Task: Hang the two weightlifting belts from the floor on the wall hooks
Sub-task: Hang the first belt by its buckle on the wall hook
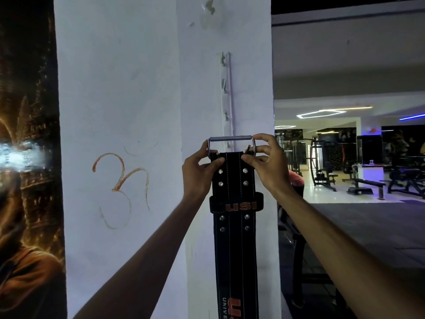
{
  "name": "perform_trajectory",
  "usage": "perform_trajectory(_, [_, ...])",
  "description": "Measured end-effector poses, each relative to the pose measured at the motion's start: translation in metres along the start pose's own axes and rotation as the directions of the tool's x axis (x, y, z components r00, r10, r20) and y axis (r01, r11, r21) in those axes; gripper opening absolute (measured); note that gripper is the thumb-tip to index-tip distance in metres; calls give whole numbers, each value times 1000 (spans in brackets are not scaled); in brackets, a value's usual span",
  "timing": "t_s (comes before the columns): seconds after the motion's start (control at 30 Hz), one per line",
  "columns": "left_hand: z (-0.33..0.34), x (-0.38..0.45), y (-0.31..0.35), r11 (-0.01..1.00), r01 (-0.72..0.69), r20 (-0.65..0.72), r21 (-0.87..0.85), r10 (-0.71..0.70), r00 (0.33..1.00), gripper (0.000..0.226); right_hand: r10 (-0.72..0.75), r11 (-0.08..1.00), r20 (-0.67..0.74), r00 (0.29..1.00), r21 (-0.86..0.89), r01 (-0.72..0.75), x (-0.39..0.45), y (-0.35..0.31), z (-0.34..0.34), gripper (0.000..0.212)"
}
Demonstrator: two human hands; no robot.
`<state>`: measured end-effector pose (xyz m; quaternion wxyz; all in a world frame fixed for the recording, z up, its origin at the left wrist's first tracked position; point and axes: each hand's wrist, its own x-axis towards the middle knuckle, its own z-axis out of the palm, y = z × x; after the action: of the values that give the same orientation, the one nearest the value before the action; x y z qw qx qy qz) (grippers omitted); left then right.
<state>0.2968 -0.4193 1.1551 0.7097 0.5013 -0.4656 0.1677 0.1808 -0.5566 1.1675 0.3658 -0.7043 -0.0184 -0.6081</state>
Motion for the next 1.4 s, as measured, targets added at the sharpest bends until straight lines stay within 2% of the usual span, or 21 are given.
perform_trajectory(0.33, [8,27,-21,999,19,-21,49,-18,1000,16,30,998,-19,999,-46,-31,23,20,10,53])
perform_trajectory(0.47, [6,23,-26,997,43,12,59,-44,999,29,47,997,-13,999,-62,-47,21,29,13,53])
perform_trajectory(0.6, [6,14,-31,998,55,2,37,-55,998,24,45,997,-10,999,-60,-45,14,35,15,53])
perform_trajectory(0.73, [7,11,-32,999,40,-7,6,-40,999,45,43,999,-12,999,-33,-44,12,39,16,53])
perform_trajectory(0.87, [2,13,-40,998,60,46,-14,-59,997,62,35,999,-9,999,-29,-35,10,41,16,53])
perform_trajectory(1.03, [-5,20,-43,994,90,81,-61,-85,993,48,109,993,-32,994,50,-107,9,43,17,56])
perform_trajectory(1.17, [-3,25,-39,991,110,40,-75,-107,993,27,214,965,-49,976,167,-203,9,40,21,43])
perform_trajectory(1.27, [-1,27,-40,986,152,-14,-71,-153,988,25,263,956,-80,961,157,-248,11,39,24,30])
perform_trajectory(1.4, [5,32,-38,961,238,-53,-141,-247,967,21,311,944,-97,945,148,-296,14,34,25,23])
